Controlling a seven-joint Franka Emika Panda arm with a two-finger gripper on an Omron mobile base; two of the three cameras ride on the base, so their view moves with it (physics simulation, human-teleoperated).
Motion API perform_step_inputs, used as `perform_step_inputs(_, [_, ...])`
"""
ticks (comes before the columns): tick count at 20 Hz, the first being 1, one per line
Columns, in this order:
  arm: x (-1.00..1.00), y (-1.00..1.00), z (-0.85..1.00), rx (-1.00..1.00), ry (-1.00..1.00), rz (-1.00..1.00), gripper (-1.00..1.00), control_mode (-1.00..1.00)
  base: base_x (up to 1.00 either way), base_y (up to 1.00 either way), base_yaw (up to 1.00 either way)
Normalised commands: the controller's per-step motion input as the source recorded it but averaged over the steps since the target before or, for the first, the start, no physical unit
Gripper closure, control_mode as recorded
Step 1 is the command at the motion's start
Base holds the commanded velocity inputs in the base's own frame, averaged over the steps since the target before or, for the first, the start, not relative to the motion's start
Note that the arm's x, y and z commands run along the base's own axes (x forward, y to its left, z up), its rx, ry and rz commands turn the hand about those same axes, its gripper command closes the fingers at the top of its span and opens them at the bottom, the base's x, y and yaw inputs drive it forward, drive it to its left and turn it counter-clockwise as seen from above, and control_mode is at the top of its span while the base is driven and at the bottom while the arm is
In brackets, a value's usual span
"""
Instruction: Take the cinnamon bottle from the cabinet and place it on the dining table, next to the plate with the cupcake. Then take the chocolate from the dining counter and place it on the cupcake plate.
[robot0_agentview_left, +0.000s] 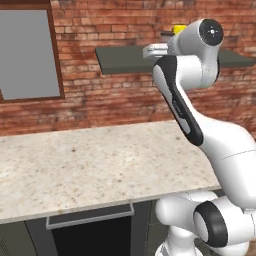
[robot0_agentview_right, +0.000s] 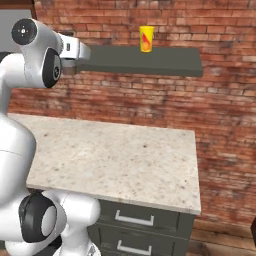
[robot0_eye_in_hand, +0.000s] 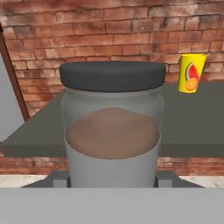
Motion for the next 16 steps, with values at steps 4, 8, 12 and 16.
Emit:
perform_step_inputs(4, [0.0, 0.0, 0.0, 0.0, 0.0, 0.0, 1.0, 1.0, -0.92, 0.04, 0.14])
perform_step_inputs(8, [0.0, 0.0, 0.0, 0.0, 0.0, 0.0, 1.0, 1.0, -0.56, 0.25, 0.62])
perform_step_inputs(12, [0.0, 0.0, 0.0, 0.0, 0.0, 0.0, 1.0, 1.0, -0.37, 0.19, 0.87])
perform_step_inputs(16, [0.0, 0.0, 0.0, 0.0, 0.0, 0.0, 1.0, 1.0, -0.25, 0.0, 0.95])
